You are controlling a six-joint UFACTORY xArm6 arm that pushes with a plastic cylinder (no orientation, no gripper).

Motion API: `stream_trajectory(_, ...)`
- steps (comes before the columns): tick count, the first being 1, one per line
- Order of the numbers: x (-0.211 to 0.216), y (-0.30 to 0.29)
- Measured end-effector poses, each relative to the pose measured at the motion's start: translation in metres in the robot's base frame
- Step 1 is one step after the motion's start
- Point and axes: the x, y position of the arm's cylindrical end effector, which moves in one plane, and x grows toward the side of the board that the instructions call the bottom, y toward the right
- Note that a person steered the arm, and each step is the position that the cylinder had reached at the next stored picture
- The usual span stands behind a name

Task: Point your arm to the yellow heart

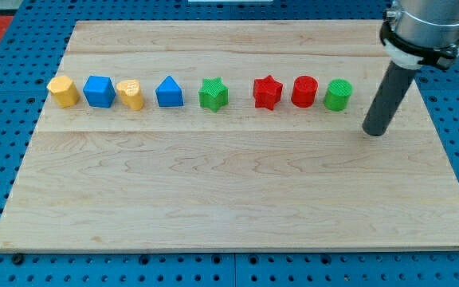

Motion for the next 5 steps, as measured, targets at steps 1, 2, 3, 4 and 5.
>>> stream_trajectory(1,0.0,-0.038)
stream_trajectory(2,0.001,-0.084)
stream_trajectory(3,0.005,-0.15)
stream_trajectory(4,0.004,-0.207)
stream_trajectory(5,-0.012,-0.207)
